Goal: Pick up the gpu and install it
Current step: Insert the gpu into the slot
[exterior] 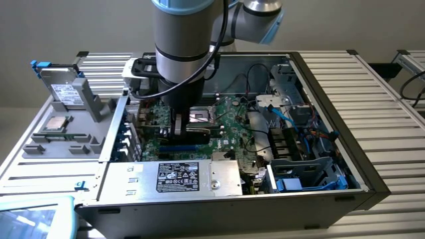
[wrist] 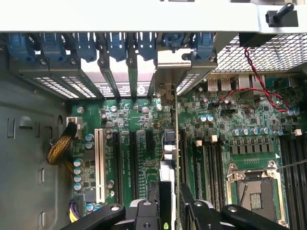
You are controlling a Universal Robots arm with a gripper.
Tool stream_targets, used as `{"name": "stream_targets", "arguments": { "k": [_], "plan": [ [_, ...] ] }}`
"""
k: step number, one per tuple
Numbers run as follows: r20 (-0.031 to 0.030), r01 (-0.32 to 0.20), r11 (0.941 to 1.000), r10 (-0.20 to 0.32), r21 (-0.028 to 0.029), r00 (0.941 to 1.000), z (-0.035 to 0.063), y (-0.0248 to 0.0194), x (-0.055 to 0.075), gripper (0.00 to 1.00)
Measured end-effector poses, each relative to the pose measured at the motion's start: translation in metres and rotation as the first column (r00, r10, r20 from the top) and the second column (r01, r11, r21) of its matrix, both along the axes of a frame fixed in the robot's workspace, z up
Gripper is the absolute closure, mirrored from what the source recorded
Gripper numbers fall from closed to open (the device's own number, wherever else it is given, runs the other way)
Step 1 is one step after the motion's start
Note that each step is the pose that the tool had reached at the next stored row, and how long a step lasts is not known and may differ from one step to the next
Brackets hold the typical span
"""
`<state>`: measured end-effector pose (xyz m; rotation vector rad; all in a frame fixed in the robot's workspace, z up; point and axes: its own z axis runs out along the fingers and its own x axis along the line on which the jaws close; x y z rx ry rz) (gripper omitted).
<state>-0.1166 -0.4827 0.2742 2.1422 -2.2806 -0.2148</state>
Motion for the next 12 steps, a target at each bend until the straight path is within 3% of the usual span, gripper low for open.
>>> {"name": "stream_targets", "arguments": {
  "k": [1,2,12],
  "plan": [
    [0.0,-0.001,1.0,0.001,-0.0058,1.0,-0.0001,0.0001,0.0001,0.72],
    [0.0,-0.001,1.0,0.001,-0.0069,1.0,0.0,0.0001,0.0001,0.72],
    [0.0001,-0.001,1.0,0.001,-0.0069,1.0,-0.0016,0.0016,0.0,0.72]
  ]
}}
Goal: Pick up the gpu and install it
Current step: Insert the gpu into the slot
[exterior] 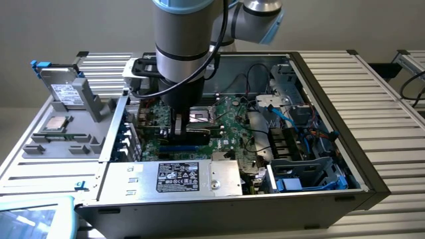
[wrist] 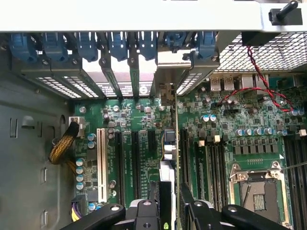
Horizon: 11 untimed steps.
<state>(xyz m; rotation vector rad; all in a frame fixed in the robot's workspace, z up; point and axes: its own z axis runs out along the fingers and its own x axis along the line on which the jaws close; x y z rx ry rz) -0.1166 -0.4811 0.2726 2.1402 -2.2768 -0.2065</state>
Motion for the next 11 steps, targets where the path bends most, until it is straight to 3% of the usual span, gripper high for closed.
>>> {"name": "stream_targets", "arguments": {
  "k": [11],
  "plan": [
    [-0.0007,0.0,1.0,0.0,-0.0001,1.0,-0.0034,0.0,-0.0015,0.72]
  ]
}}
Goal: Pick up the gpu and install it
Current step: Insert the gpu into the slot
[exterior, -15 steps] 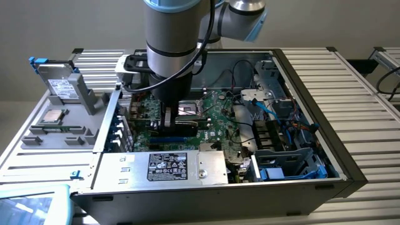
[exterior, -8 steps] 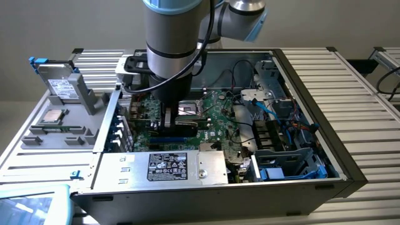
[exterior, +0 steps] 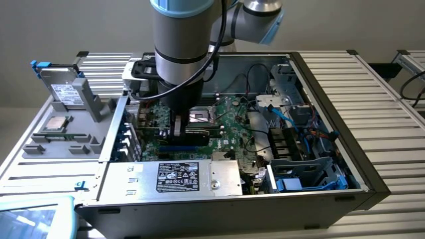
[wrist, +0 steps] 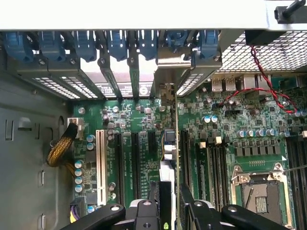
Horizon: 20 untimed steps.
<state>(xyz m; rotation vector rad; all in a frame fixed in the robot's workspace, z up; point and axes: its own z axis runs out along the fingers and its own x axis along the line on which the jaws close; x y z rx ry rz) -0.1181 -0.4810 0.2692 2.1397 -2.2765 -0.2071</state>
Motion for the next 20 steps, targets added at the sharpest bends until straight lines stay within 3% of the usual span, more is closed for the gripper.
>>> {"name": "stream_targets", "arguments": {
  "k": [10,12,17,20],
  "plan": [
    [0.0,0.0,1.0,0.0,-0.0001,1.0,-0.0058,0.0,-0.0009,0.72],
    [-0.0003,0.0,1.0,0.0,-0.006,1.0,-0.0067,0.0006,-0.0011,0.72],
    [-0.0007,0.0,0.9999,0.0,-0.013,1.0,-0.0069,0.0016,-0.0009,0.72],
    [-0.0007,0.0,0.9999,0.0,-0.0132,1.0,-0.0069,0.0016,-0.0009,0.72]
  ]
}}
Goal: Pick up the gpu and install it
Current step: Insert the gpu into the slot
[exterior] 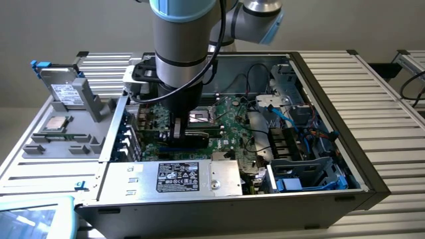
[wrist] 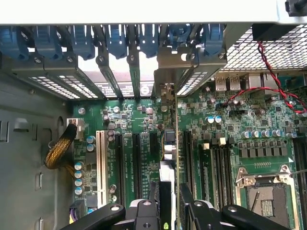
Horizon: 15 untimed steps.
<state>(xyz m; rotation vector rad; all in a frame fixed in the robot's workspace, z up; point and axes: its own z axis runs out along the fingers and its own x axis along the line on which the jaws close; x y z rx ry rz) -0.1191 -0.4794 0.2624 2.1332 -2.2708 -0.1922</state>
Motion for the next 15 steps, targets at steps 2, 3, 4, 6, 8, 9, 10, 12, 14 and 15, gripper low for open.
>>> {"name": "stream_targets", "arguments": {
  "k": [2,3,4,6,8,9,10,12,14,15],
  "plan": [
    [-0.0001,0.0,1.0,0.0,-0.0003,1.0,-0.0001,0.0,0.0,0.72],
    [-0.0001,0.0,1.0,0.0,-0.0003,1.0,-0.0004,0.0,0.0,0.72],
    [0.0001,0.0,1.0,0.0,0.0001,1.0,-0.0009,0.0001,-0.0001,0.72],
    [-0.0001,0.0,1.0,0.0,-0.0002,1.0,-0.0013,0.0,-0.0003,0.72],
    [0.0,0.0,1.0,0.0,0.0001,1.0,-0.0023,0.0001,-0.0003,0.72],
    [0.0,0.0,1.0,0.0,0.0,1.0,-0.0029,0.0001,-0.0002,0.72],
    [-0.0003,0.0,1.0,0.0,-0.0002,1.0,-0.0029,0.0001,-0.0003,0.72],
    [-0.0006,0.0,1.0,0.0,-0.0003,1.0,-0.0029,0.0001,-0.0003,0.72],
    [-0.0007,0.001,1.0,-0.001,-0.0004,1.0,-0.0035,0.0022,-0.0004,0.72],
    [-0.0008,0.001,1.0,-0.001,-0.0007,1.0,-0.0037,0.0031,-0.0003,0.72]
  ]
}}
